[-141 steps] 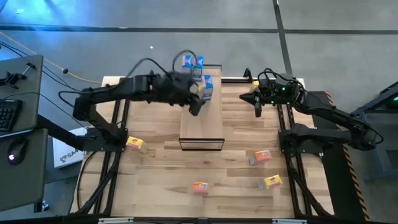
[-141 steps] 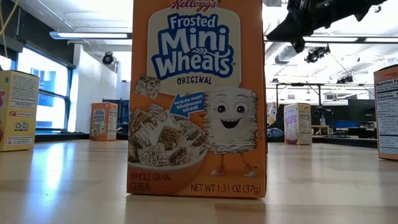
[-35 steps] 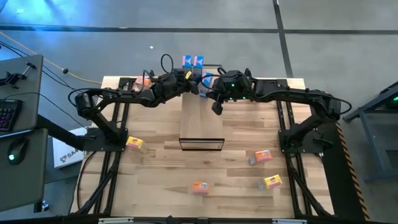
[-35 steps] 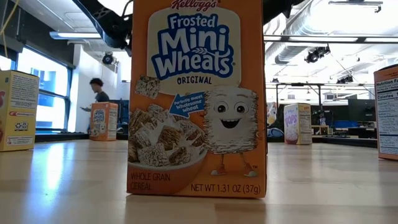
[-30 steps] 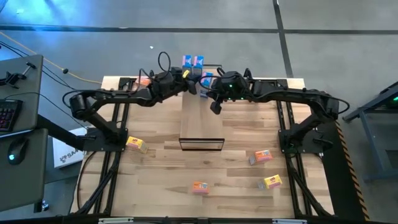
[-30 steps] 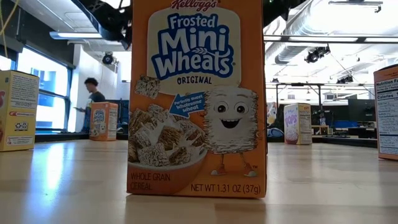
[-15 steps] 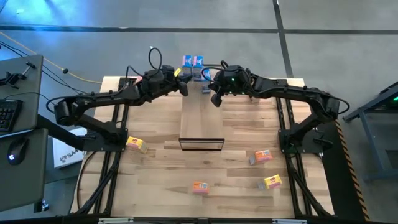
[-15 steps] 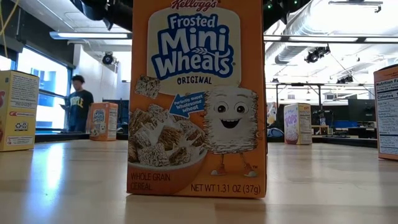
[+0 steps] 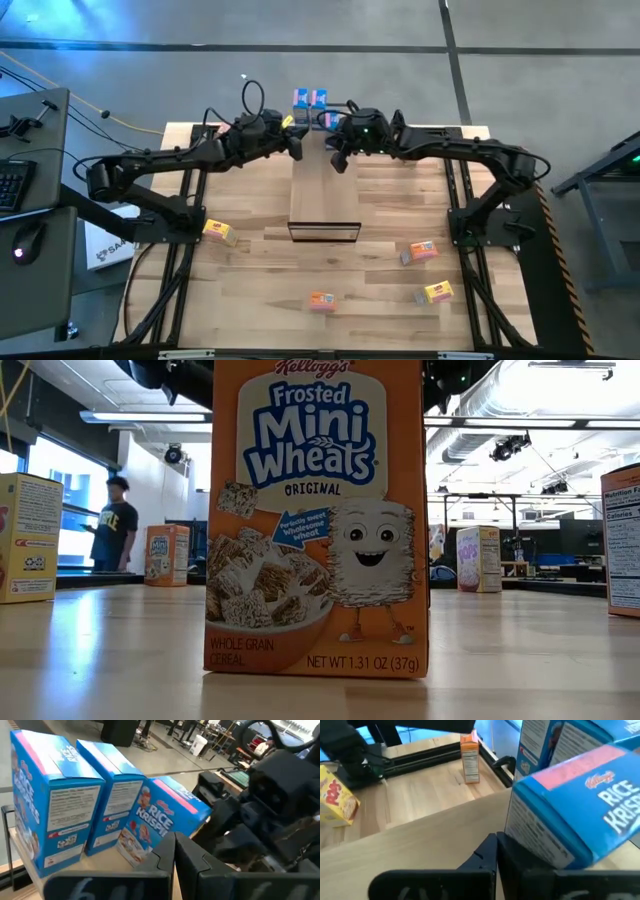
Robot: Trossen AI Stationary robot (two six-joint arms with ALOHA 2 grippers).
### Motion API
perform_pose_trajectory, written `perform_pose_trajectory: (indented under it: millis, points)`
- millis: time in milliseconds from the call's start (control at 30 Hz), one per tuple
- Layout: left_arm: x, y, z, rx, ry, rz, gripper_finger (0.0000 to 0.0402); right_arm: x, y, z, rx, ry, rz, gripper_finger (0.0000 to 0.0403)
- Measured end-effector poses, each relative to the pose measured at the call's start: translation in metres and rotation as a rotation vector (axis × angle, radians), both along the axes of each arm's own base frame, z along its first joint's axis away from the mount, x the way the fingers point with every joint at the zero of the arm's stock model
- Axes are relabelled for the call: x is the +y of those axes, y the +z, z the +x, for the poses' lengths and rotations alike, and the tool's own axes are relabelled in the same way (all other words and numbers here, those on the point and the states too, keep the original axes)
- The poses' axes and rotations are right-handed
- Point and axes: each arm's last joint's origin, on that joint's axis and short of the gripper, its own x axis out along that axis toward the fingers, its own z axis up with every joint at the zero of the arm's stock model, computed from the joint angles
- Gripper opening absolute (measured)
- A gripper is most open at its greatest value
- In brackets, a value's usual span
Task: Stack cereal on shelf
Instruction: Put the blue cereal box on the shelf aligned with the blue cereal boxes
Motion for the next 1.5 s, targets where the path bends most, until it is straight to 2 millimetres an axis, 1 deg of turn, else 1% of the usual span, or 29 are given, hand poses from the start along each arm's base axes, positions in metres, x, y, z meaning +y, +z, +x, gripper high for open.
perform_pose_trajectory:
  millis: [233,667,1000,1200,1333,1433,1500]
  points:
    - [-0.004,0.0,0.002,0.002,-0.014,-0.001,0.0,-0.002,-0.001,0.002,-0.012,-0.018,-0.011,0.0]
    - [-0.004,0.0,0.002,0.003,-0.012,-0.001,0.0,-0.005,0.0,0.001,-0.02,-0.027,-0.014,0.0]
    - [-0.004,-0.002,0.001,0.011,-0.01,-0.012,0.0,-0.021,0.0,-0.006,-0.015,-0.047,-0.025,0.0]
    - [-0.006,-0.002,0.002,0.011,-0.015,-0.013,0.0,-0.023,0.001,-0.008,-0.013,-0.003,-0.038,0.0]
    - [-0.006,-0.002,0.002,0.017,-0.017,-0.015,0.0,-0.016,0.012,-0.016,-0.02,0.047,-0.026,0.0]
    - [-0.006,-0.003,0.002,0.021,-0.017,-0.017,0.0,-0.01,0.017,-0.026,0.04,0.096,-0.038,0.0]
    - [-0.007,-0.003,0.002,0.026,-0.017,-0.021,0.0,-0.009,0.017,-0.032,0.097,0.111,-0.049,0.0]
